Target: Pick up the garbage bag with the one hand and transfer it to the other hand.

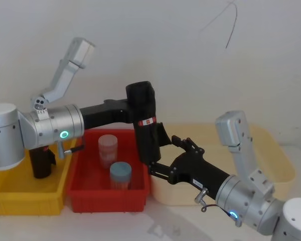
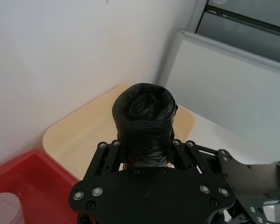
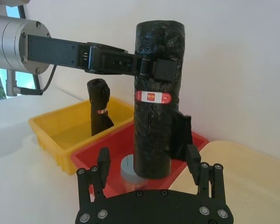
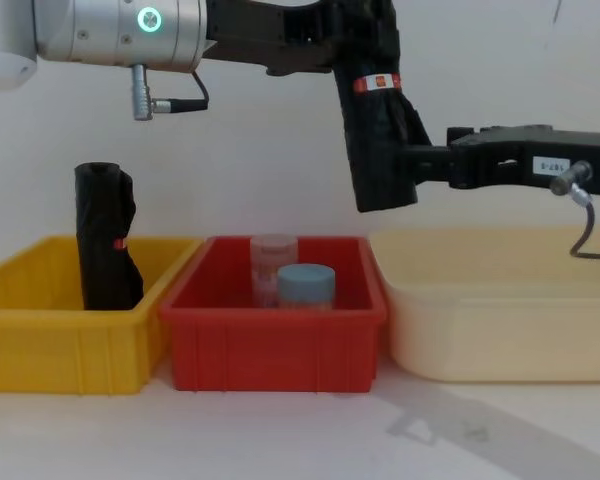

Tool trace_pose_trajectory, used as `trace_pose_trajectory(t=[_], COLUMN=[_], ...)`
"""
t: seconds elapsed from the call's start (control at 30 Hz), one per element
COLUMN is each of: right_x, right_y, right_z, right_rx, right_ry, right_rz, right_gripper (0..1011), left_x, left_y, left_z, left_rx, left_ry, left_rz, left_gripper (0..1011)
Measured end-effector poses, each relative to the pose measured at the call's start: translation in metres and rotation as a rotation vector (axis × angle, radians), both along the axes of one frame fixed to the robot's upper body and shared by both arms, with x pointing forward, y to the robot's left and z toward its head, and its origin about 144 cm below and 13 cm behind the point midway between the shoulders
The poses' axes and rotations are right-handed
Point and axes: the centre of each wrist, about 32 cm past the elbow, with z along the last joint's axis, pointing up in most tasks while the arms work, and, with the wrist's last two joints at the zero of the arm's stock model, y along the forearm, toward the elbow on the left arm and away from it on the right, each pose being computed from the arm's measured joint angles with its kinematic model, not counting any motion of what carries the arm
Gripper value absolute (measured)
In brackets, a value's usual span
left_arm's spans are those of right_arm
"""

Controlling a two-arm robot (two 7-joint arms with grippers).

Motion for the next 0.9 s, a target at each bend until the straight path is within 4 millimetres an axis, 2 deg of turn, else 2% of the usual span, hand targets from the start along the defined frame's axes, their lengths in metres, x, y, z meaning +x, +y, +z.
trace_pose_trajectory(t=[0.9], right_x=[0.021], right_y=[0.014], right_z=[-0.007], right_rx=[-0.079], right_ry=[-0.045], right_rz=[0.078], right_gripper=[1000], left_x=[0.013], left_y=[-0.017], left_z=[0.005], left_rx=[0.065], left_ry=[-0.017], left_rz=[-0.147], left_gripper=[407])
